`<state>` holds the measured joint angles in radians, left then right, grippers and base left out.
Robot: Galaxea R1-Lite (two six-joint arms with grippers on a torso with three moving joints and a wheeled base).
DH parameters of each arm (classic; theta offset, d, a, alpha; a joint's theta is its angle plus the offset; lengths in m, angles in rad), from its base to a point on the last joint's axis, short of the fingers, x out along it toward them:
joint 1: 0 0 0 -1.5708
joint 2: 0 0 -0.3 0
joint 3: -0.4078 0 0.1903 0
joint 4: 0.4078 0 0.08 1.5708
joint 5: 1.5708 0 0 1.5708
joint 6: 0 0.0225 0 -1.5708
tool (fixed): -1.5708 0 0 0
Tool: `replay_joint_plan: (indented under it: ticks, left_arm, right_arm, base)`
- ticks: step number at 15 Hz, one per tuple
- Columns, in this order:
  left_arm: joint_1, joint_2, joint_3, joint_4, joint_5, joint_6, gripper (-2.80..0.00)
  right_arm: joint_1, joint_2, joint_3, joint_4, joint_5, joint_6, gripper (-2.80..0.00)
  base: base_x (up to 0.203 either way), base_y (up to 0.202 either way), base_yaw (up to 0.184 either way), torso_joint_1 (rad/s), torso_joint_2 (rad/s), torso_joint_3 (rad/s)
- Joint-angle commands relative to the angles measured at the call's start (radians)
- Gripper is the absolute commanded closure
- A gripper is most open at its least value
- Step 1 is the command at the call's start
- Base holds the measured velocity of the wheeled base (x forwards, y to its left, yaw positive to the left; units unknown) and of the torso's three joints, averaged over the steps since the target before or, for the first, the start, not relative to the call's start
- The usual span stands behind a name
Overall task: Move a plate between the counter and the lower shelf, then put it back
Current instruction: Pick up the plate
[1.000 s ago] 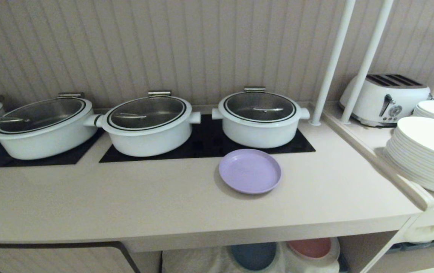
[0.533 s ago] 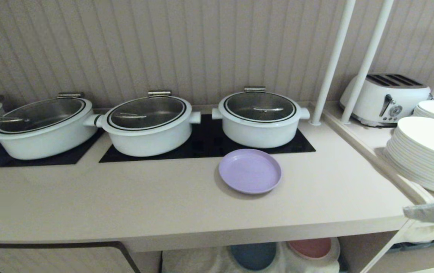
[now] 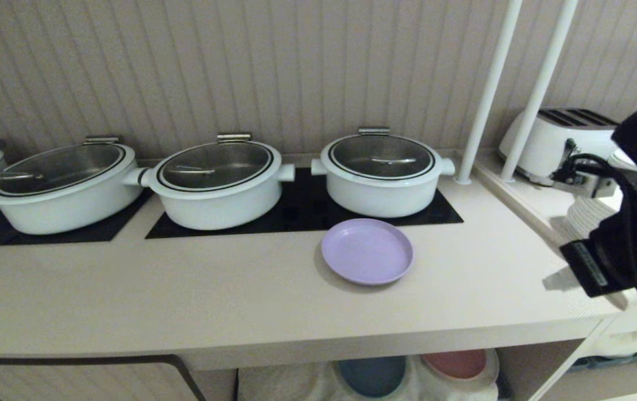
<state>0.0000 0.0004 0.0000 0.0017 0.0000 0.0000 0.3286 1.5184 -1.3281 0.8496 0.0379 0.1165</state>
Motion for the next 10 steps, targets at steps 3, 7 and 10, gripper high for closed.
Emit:
replay_joint_plan:
  ticks: [3, 7, 10]
  left_arm:
    - [0.0, 0.0, 0.0, 0.0, 0.0, 0.0, 0.0]
    - [0.0, 0.0, 0.0, 0.0, 0.0, 0.0, 0.0]
    - [0.0, 0.0, 0.0, 0.0, 0.0, -0.001, 0.0]
  right_arm:
    - [0.017, 0.13, -0.029, 0.001, 0.101, 0.116, 0.0]
    - [0.019, 0.215, -0.04, -0.064, 0.133, 0.167, 0.0]
    - [0.015, 0.288, -0.093, -0.09, 0.162, 0.173, 0.0]
  base:
    - [0.0, 0.0, 0.0, 0.0, 0.0, 0.0]
    - [0.0, 0.0, 0.0, 0.0, 0.0, 0.0]
    - [0.0, 0.0, 0.0, 0.0, 0.0, 0.0]
